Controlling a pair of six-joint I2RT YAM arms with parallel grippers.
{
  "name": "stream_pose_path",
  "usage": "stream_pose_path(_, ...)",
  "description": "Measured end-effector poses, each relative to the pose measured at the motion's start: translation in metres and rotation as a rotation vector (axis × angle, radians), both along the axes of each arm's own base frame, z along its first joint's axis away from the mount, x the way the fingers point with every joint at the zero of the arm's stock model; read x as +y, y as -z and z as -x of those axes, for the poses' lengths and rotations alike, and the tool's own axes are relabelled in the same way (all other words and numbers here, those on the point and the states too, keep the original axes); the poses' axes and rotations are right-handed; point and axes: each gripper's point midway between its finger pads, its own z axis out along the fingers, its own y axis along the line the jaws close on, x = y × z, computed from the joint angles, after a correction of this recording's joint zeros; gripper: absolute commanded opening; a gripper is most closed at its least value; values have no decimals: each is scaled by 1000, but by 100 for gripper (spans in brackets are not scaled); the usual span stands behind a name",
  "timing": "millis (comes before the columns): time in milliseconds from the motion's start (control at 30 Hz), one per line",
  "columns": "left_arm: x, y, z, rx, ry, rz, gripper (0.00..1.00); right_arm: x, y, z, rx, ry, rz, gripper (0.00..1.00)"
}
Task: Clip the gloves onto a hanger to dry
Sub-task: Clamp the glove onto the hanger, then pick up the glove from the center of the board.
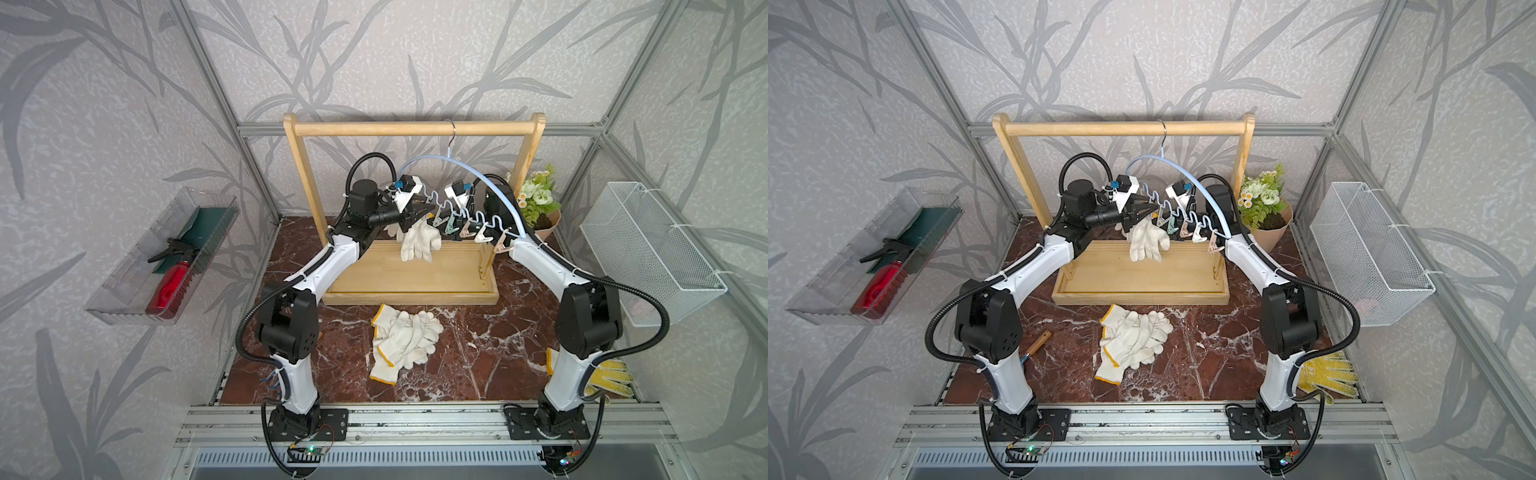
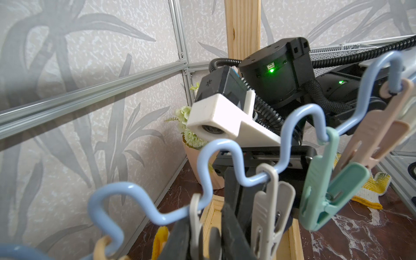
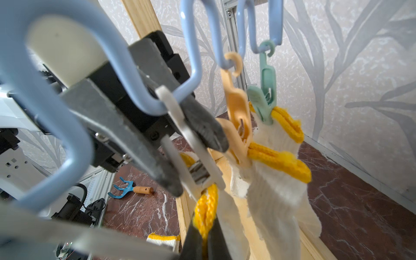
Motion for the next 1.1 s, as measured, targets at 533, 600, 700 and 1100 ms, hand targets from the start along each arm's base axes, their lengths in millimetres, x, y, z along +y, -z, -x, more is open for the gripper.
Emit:
stream_pose_path(533, 13, 20, 3, 76, -39, -17, 68, -10, 10, -12, -15, 103, 30, 49)
stream_pose_path(600, 18, 19, 7, 74, -53, -19, 71, -15, 20, -10, -4, 139, 52, 51)
stream_pose_path(700, 24, 16, 14, 71, -76, -19, 72, -24, 39, -2, 22, 185, 81, 53)
stream_pose_path(1100, 71, 68, 62, 171, -285, -77, 73, -74, 110, 59, 151, 376, 157, 54)
